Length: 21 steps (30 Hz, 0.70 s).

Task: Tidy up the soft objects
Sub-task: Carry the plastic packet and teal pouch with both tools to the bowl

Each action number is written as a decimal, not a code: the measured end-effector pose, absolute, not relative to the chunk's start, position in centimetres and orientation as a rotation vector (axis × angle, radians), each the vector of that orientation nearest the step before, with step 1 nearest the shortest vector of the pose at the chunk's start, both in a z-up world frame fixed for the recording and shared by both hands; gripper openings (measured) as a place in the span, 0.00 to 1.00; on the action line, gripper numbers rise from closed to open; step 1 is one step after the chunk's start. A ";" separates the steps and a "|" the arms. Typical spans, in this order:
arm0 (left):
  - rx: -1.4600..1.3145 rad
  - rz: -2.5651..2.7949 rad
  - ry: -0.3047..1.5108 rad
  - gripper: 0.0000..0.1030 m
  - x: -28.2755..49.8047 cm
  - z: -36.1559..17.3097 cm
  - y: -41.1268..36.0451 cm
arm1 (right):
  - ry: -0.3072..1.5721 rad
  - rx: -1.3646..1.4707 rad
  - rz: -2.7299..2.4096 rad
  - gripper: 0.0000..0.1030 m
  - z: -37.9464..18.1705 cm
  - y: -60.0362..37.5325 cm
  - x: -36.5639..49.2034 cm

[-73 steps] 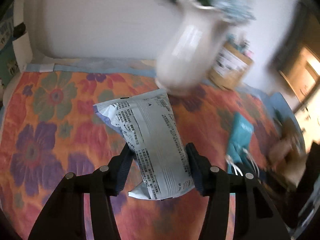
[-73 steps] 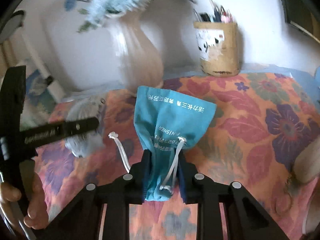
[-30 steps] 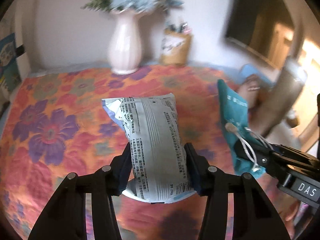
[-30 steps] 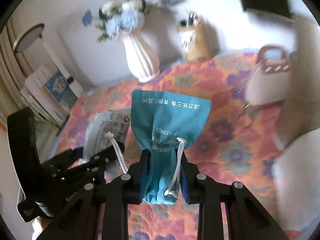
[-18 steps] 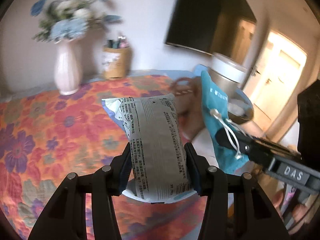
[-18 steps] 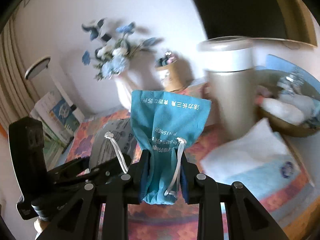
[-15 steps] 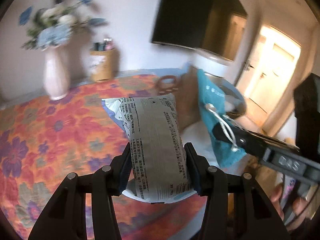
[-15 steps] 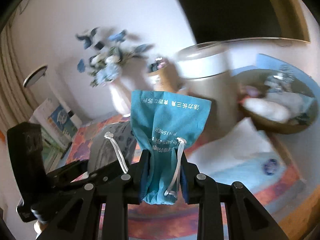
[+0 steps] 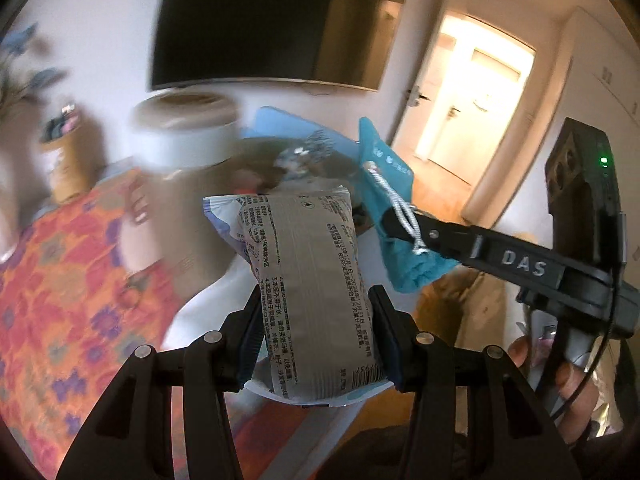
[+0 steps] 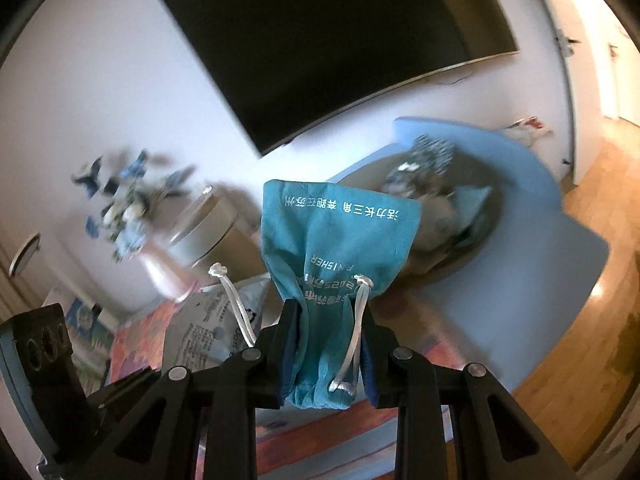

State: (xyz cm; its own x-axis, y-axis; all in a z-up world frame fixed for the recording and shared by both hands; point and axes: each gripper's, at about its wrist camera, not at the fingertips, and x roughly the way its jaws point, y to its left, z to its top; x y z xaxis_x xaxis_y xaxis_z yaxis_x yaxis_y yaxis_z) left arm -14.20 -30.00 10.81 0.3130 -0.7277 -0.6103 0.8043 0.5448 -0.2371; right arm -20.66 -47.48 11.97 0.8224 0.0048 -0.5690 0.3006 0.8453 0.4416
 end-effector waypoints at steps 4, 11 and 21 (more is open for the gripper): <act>0.159 -1.043 0.694 0.46 -14.0 11.9 -33.8 | 0.563 0.553 -0.207 0.26 12.8 -50.3 -20.6; 0.150 -0.987 0.670 0.46 -11.2 13.6 -39.0 | 0.527 0.526 -0.281 0.26 14.5 -54.9 -17.9; 0.205 -0.772 0.713 0.47 -5.3 13.7 -45.8 | 0.620 0.617 -0.222 0.26 14.0 -62.3 -9.4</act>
State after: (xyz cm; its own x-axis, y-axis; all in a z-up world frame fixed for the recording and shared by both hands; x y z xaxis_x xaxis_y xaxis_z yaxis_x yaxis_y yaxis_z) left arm -5.34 -45.76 13.72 0.4985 -0.5661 -0.6565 0.6988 0.7106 -0.0821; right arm -9.36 -62.28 13.99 0.7975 -0.0143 -0.6031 0.3717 0.7990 0.4727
